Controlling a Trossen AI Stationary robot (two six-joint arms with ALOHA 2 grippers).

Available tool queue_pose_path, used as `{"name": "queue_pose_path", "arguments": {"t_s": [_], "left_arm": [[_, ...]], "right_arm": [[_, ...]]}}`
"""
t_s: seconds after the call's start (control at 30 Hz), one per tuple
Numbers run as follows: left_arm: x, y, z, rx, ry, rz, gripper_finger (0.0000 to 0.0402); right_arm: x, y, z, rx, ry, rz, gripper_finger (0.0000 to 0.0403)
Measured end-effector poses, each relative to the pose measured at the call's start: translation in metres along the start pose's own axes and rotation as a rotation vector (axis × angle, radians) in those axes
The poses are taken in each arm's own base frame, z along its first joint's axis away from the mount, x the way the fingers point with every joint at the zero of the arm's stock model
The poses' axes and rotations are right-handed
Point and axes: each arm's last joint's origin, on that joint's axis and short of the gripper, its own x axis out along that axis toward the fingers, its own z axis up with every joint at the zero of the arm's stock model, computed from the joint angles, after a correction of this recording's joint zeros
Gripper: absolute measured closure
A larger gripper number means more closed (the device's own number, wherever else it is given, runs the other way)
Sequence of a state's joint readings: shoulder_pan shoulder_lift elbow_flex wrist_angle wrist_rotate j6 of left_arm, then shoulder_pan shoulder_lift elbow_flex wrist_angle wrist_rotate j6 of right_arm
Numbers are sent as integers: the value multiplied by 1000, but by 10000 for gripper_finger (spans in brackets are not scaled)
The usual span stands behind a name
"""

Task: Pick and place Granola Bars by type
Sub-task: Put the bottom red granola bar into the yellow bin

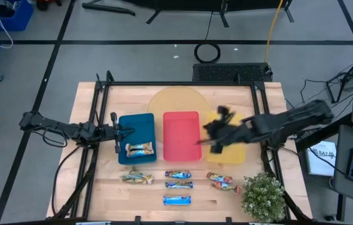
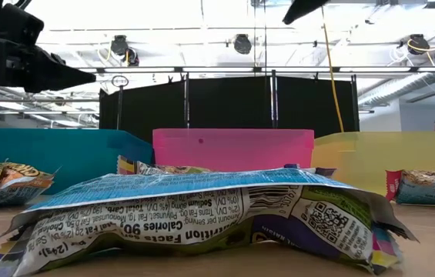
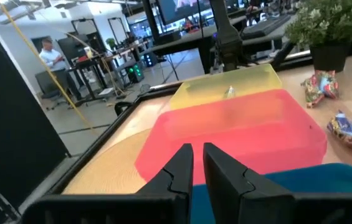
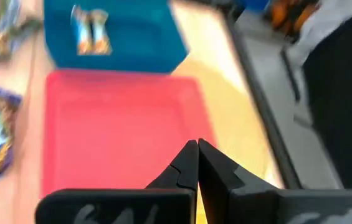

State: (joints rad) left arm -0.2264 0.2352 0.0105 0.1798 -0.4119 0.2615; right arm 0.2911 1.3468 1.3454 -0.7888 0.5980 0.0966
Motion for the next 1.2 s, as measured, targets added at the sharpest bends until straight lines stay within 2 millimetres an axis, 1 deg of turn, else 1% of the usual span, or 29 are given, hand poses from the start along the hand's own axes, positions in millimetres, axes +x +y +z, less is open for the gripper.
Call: {"name": "queue_pose_path", "arguments": {"t_s": [0.07,0.13,0.2,0.27,0.4,0.53,0.67,0.77,0.87,0.97,1.03,1.1,1.2], "left_arm": [[0,0,0,-2,0,0,355],[0,0,0,-27,0,0,355],[0,0,0,-53,0,0,355],[0,0,0,-65,1,-1,355],[0,0,0,-65,1,-1,355],[0,0,0,-69,1,-1,355],[0,0,0,-89,1,0,355],[0,0,0,-92,-2,1,355],[0,0,0,-110,-2,0,355],[0,0,0,-113,3,-1,355],[0,0,-1,-110,8,-2,355],[0,-1,-2,-107,21,-5,355],[0,-1,-3,-115,30,-6,355]], "right_arm": [[10,22,12,-32,105,8,403],[20,48,19,-58,175,16,403],[26,74,23,-82,193,35,403],[27,97,23,-104,186,59,403],[25,135,12,-97,218,132,403],[22,161,-1,17,319,231,403],[20,187,-15,67,393,285,392],[19,201,-22,49,423,312,360],[18,209,-30,31,474,338,314],[17,213,-36,23,521,375,269],[18,215,-42,7,544,378,246],[21,214,-51,5,585,361,232],[26,212,-63,5,665,355,223]]}}
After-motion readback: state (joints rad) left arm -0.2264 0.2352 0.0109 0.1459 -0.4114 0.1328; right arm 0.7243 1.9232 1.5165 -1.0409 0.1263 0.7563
